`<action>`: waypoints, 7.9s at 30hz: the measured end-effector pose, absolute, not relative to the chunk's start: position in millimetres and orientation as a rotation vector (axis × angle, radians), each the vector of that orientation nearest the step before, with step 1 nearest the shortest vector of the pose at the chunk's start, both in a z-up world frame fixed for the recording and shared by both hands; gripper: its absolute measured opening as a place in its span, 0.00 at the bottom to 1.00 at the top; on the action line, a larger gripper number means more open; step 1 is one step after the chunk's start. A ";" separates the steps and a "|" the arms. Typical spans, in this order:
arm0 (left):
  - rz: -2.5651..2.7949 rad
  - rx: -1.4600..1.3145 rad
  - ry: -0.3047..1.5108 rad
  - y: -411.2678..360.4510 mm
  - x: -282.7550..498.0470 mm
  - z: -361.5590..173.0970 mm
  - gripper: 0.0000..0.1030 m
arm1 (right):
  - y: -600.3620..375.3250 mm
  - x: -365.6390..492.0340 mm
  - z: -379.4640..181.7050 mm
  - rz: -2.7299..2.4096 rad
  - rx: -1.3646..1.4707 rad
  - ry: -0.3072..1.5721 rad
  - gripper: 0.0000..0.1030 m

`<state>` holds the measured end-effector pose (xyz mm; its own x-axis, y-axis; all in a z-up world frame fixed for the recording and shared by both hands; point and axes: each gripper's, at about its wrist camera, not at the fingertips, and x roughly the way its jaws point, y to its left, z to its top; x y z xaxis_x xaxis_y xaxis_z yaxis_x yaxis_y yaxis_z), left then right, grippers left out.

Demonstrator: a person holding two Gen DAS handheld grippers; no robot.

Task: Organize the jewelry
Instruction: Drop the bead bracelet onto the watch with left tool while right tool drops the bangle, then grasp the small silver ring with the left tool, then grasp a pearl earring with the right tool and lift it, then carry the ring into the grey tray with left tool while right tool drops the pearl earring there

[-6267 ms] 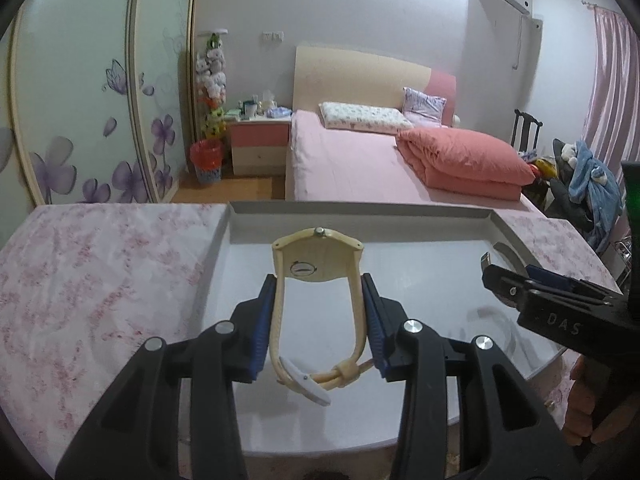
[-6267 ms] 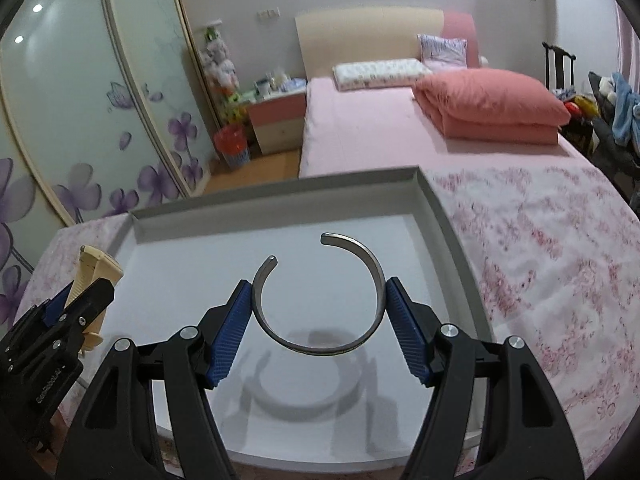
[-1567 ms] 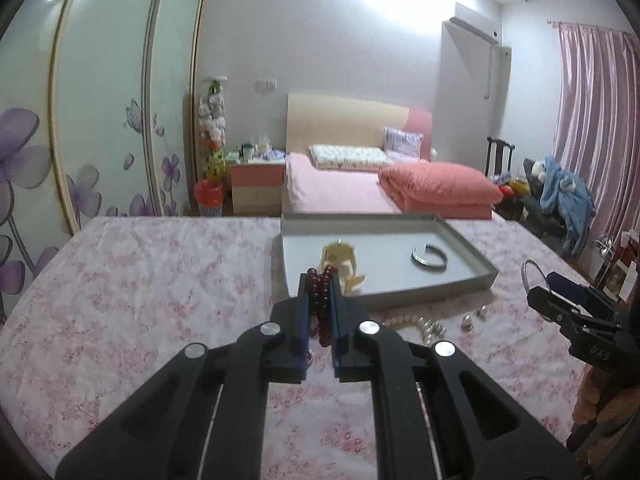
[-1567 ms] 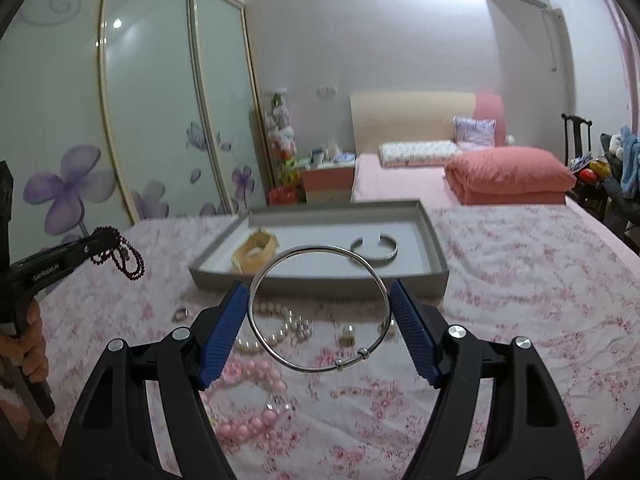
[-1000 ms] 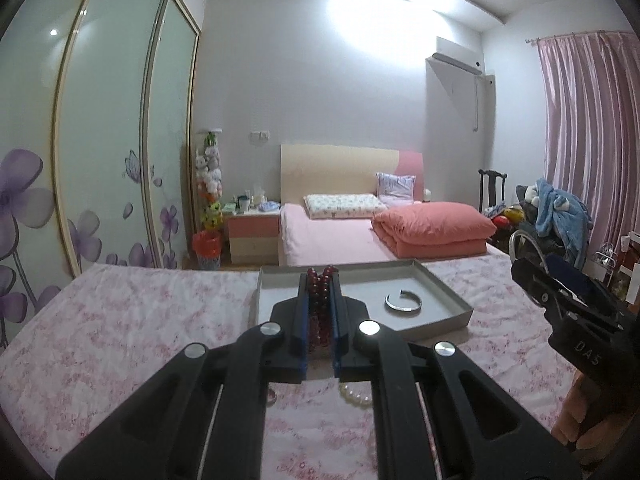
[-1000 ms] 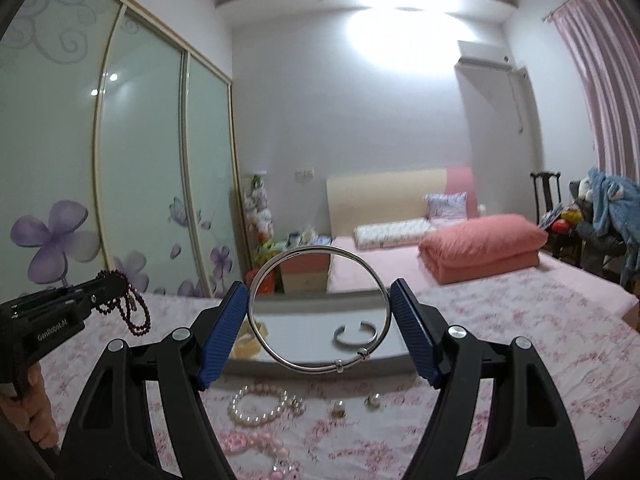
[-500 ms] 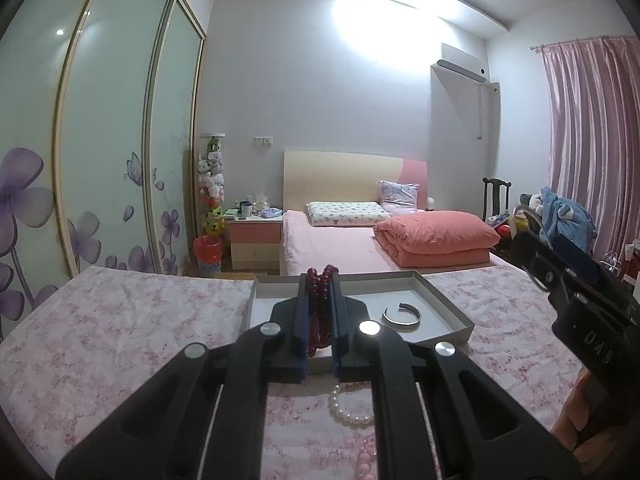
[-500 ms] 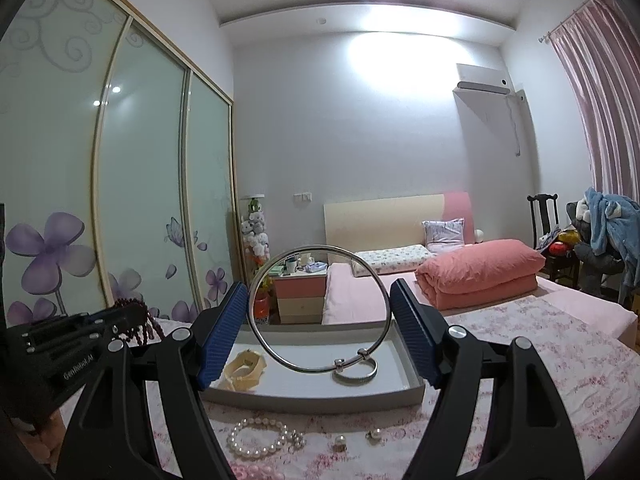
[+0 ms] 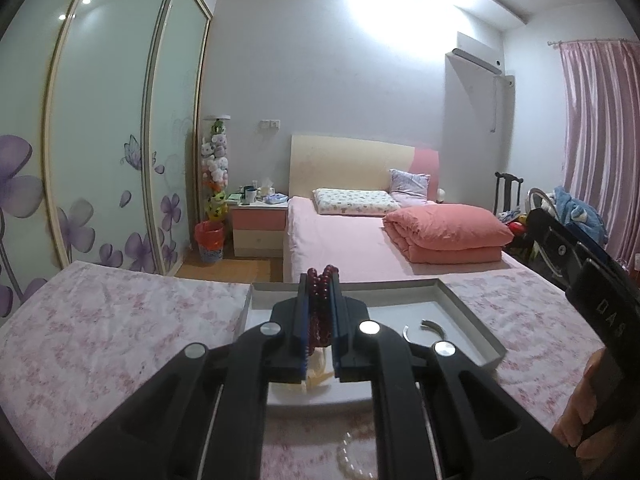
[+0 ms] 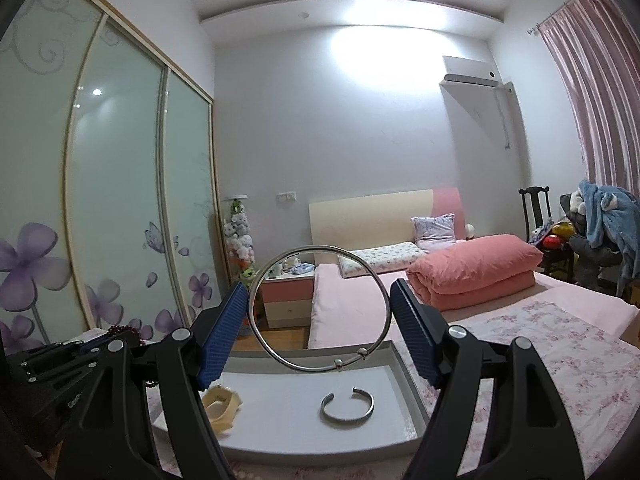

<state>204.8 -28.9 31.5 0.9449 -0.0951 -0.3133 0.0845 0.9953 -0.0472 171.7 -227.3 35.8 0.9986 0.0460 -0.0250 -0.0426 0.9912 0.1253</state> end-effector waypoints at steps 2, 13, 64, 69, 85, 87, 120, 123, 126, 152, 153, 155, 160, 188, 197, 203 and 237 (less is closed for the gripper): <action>-0.088 -0.030 0.326 -30.5 214.5 29.0 0.09 | -226.8 182.8 33.7 0.039 0.121 0.040 0.71; -0.102 -0.031 0.448 -35.9 279.5 -1.8 0.09 | -219.1 257.1 1.5 0.029 0.087 0.282 0.71; -0.117 0.039 0.848 26.2 188.9 -74.0 0.37 | -246.5 162.3 -12.1 0.130 0.121 0.523 0.77; -0.095 0.055 0.895 19.0 200.2 -83.6 0.36 | -254.5 159.8 -14.7 0.120 0.135 0.533 0.77; -0.063 0.045 0.894 15.4 213.6 -80.9 0.21 | -280.8 179.8 -45.0 0.057 0.145 0.691 0.57; -0.063 0.045 0.895 15.3 214.1 -81.0 0.21 | -276.2 181.9 -52.0 0.073 0.114 0.735 0.54; -0.065 0.036 0.892 17.1 213.6 -81.2 0.21 | -248.0 212.3 -73.0 0.096 0.043 0.845 0.15; -0.069 0.019 0.887 19.6 209.8 -79.8 0.21 | -248.8 201.9 -61.9 0.105 0.055 0.790 0.15; -0.068 0.008 0.859 21.5 202.1 -73.8 0.21 | -249.7 190.1 -48.5 0.113 0.071 0.725 0.15; -0.128 -0.012 0.746 5.9 158.4 -45.7 0.21 | -222.7 145.4 -15.4 0.185 0.070 0.548 0.15; -0.128 -0.012 0.747 6.4 158.2 -46.1 0.21 | -222.6 145.4 -15.6 0.185 0.070 0.548 0.15; -0.127 -0.012 0.749 7.1 158.7 -46.5 0.21 | -222.5 145.1 -15.8 0.183 0.071 0.548 0.15; -0.119 -0.017 0.741 6.9 159.2 -45.1 0.21 | -224.3 142.0 -13.6 0.166 0.080 0.528 0.15; -0.049 -0.015 0.311 -27.9 165.6 27.0 0.21 | -216.3 147.8 45.1 0.145 0.068 0.097 0.15; -0.039 -0.037 0.335 -32.6 212.4 21.1 0.21 | -215.1 191.0 34.8 0.132 0.085 0.119 0.15; -0.054 -0.033 0.372 -37.3 244.1 10.2 0.21 | -208.4 224.7 24.0 0.125 0.068 0.176 0.15; -0.078 -0.067 0.485 -30.3 298.3 -14.6 0.35 | -220.3 291.0 -6.3 0.142 0.197 0.466 0.40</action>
